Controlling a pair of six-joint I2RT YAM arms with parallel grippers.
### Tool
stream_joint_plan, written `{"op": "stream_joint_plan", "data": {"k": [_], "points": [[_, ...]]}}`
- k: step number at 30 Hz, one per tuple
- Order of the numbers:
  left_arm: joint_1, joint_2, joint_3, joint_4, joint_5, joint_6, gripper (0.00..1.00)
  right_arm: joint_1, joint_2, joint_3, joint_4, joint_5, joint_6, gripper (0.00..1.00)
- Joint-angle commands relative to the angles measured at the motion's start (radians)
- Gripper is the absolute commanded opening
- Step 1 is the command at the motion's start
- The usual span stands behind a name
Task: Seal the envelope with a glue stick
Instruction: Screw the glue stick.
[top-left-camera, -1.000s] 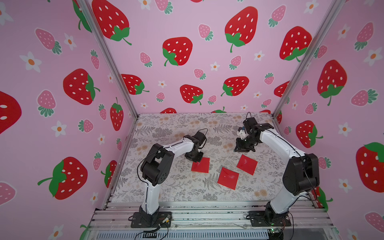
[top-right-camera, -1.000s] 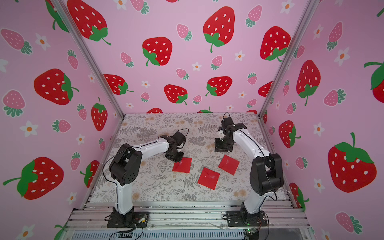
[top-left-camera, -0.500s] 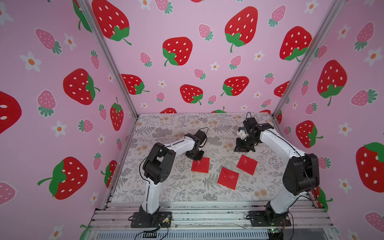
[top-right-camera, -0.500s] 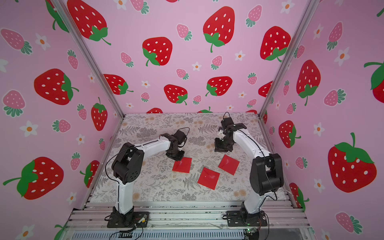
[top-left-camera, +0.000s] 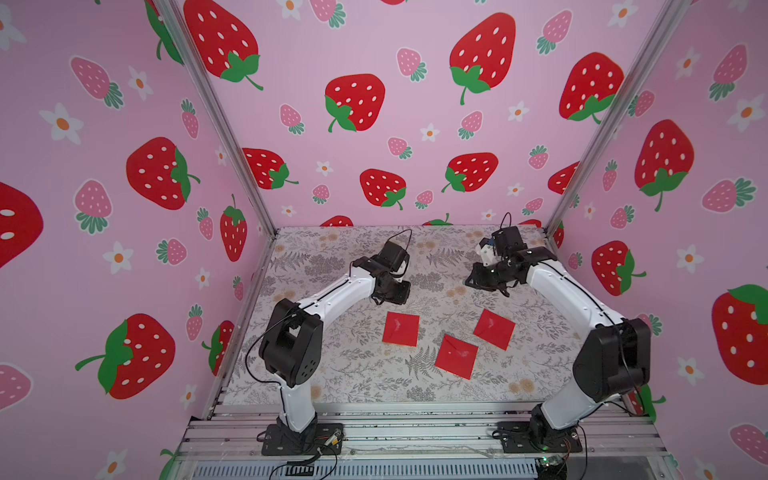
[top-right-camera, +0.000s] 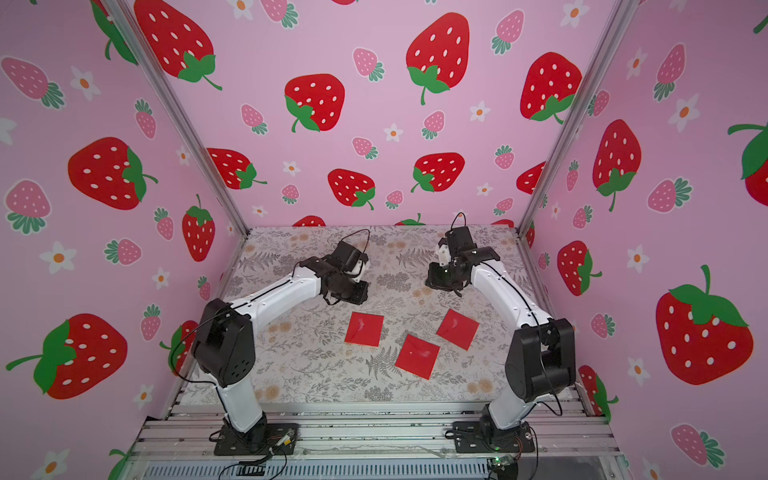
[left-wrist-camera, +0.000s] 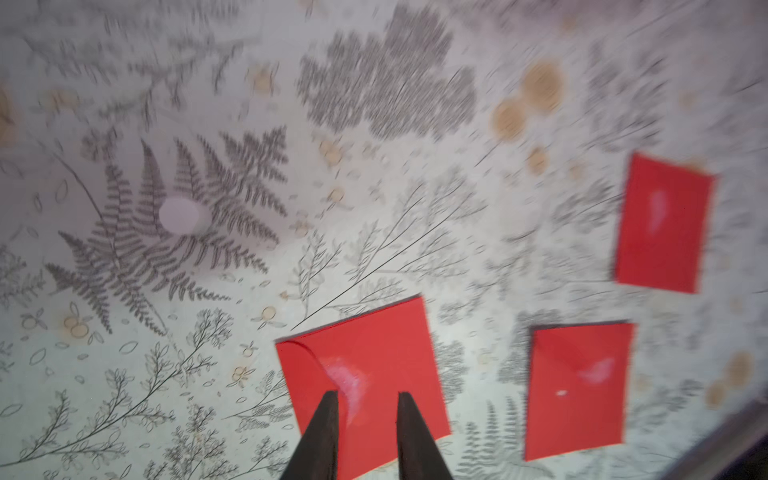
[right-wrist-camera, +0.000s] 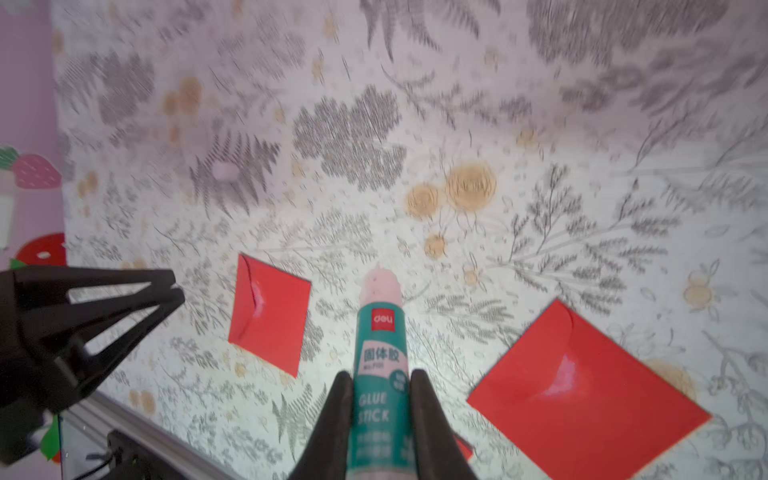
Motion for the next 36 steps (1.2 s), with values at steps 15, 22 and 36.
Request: {"op": "stream_joint_plan", "data": {"k": [15,22,36], "points": [[0.026,-0.127,-0.094,1.124,0.418,-0.941,0.42,0.121,-0.219,-0.233,1.103,0.110,-0.187,0.00],[0.019,-0.146,-0.093,1.242,0.397,-1.011,0.54,0.172,-0.238,-0.336,1.405,0.096,-0.362,0.00],[-0.023,-0.112,0.007,1.207,0.396,-0.915,0.37,0.228,-0.248,-0.369,1.485,0.027,-0.441,0.00]]}}
